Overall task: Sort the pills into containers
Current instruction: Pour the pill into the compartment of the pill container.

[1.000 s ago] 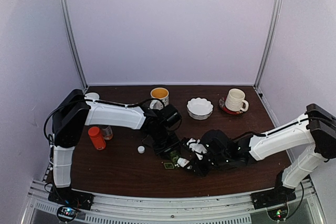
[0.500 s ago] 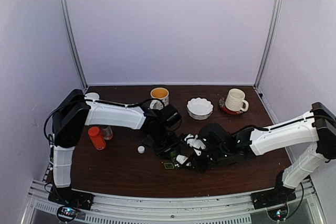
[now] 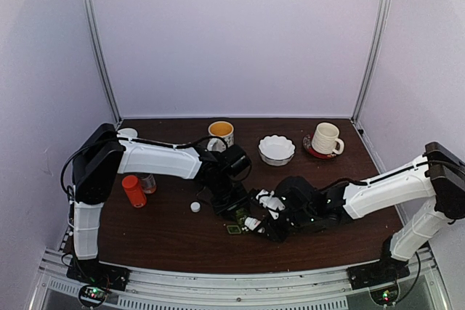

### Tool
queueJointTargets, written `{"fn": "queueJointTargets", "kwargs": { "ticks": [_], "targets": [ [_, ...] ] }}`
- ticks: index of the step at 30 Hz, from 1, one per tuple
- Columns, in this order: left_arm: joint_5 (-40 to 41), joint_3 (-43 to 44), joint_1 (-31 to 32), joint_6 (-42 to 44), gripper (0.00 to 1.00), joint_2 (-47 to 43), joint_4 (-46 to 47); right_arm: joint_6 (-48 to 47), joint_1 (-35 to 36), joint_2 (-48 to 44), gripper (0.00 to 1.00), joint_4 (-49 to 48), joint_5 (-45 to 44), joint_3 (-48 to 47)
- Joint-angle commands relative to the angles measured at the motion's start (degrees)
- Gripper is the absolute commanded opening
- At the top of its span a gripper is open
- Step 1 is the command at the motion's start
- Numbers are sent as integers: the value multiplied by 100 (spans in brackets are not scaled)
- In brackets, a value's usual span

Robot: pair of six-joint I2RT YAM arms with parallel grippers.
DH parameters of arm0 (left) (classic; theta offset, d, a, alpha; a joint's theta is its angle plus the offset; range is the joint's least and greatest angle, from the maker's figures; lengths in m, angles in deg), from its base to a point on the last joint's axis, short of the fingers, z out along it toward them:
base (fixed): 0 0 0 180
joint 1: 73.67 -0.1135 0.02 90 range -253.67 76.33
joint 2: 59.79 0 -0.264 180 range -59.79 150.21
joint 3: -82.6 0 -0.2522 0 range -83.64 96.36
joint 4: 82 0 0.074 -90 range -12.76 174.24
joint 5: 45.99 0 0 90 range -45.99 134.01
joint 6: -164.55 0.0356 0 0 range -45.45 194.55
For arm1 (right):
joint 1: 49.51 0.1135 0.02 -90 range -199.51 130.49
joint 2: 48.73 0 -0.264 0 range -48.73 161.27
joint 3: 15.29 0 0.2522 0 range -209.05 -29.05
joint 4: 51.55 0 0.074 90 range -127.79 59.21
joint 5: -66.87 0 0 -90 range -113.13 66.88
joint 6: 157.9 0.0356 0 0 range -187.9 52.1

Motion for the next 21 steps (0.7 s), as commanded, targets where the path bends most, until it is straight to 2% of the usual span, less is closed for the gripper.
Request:
{"fn": "queueJointTargets", "kwargs": {
  "ticks": [1,13,21],
  "targets": [
    [-121,-37,-2,1,37,242,-180,-69,33,218,3,-273,-58,-76],
    [-125,5,0,-16,37,260,-210,-94,34,-8,3,-1,-116,-10],
    [-126,-22,-35,-6,37,232,-215,-259,36,-413,3,-667,-269,369]
  ]
}}
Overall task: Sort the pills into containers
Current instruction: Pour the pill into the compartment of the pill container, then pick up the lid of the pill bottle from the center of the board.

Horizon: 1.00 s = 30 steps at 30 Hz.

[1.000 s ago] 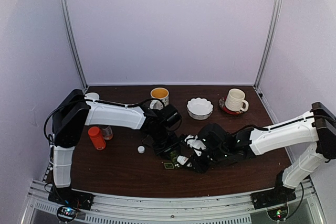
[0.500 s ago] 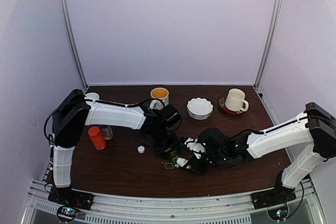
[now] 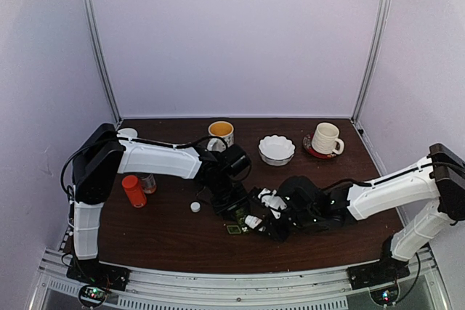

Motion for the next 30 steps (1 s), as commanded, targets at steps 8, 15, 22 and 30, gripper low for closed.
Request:
{"fn": "queueJointTargets", "kwargs": {
  "ticks": [8,15,22,30],
  "targets": [
    [-123,-35,-28,8,42,226,-213,-439,43,-816,4,-1925,-598,1197],
    [-137,4,-35,42,52,223,-213,-723,58,-1213,4,-2834,-884,1768],
    [-161,40,-44,94,63,225,-212,-1110,128,-2055,4,-3241,-1169,2248],
    [-72,189,-75,206,75,188,-338,-1768,148,-3388,4,-3361,-1367,2528]
  ]
}}
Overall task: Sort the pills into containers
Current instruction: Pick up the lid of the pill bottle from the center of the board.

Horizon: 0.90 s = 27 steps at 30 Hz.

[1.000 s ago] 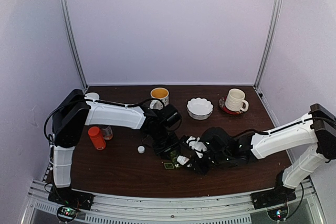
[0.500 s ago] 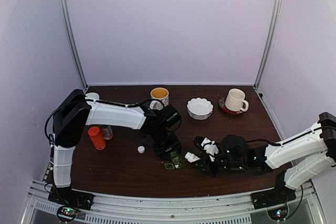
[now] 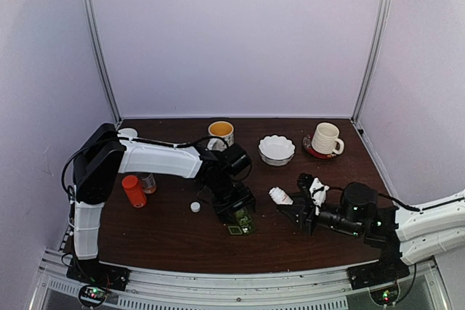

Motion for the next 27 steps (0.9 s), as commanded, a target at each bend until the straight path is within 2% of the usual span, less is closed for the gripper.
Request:
{"fn": "queueJointTargets", "kwargs": {
  "ticks": [1,6,13,19,27],
  "targets": [
    [168,133,-61,149,76,135,-311,-578,45,-640,4,-359,-262,93],
    [288,159,-105,237,83,-16,-417,-1057,45,-1064,1,-231,-649,-163],
    [481,260,-177,513,90,-184,-723,-1608,63,-1102,0,-327,-1403,-722],
    [667,310,-241,729,93,-358,-1016,-2610,129,-804,0,-925,-2282,-1019],
    [1032,443,-415,1131,94,-667,-1459,-3377,124,-623,0,-1648,-2422,-1444]
  ]
}}
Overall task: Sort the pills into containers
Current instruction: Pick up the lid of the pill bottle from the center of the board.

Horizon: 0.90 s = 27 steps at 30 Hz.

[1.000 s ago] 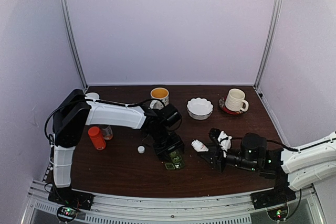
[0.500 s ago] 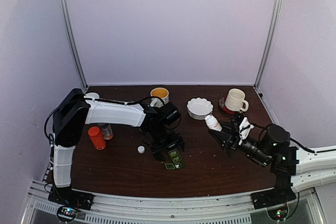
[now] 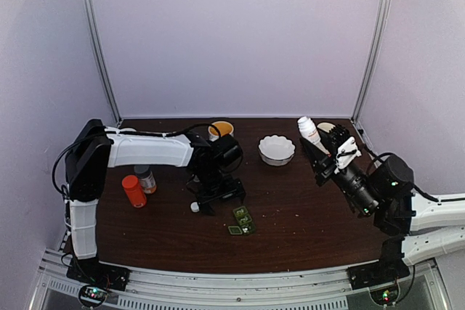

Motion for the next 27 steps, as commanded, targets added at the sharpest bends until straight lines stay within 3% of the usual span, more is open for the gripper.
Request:
{"fn": "queueJointTargets", "kwargs": {
  "ticks": [1,8,12,15,19,22,25,27],
  "targets": [
    [382,295,-170,407,94,-442,-453,-614,18,158,0,-955,-495,-336],
    [1154,368,-413,1224,94,-1011,-976,-662,-29,267,0,-791,-238,-723],
    [1524,168,-528,2074,92,-1377,-1133,-566,-42,250,0,-1217,-331,-680],
    [1557,-249,-531,2700,91,-1660,-945,-574,85,266,0,-451,-11,-990],
    [1596,-957,-531,3229,91,-2027,-495,-630,41,163,0,-1518,-382,-579],
    [1640,-1079,-531,3533,88,-1906,-494,-562,142,131,0,-512,233,-944],
    [1695,-944,-531,3673,83,-1574,-628,-325,150,48,0,-1054,-182,-749],
    [1705,-893,-531,3700,80,-1381,-648,-208,141,70,0,-947,151,-806]
  ]
}}
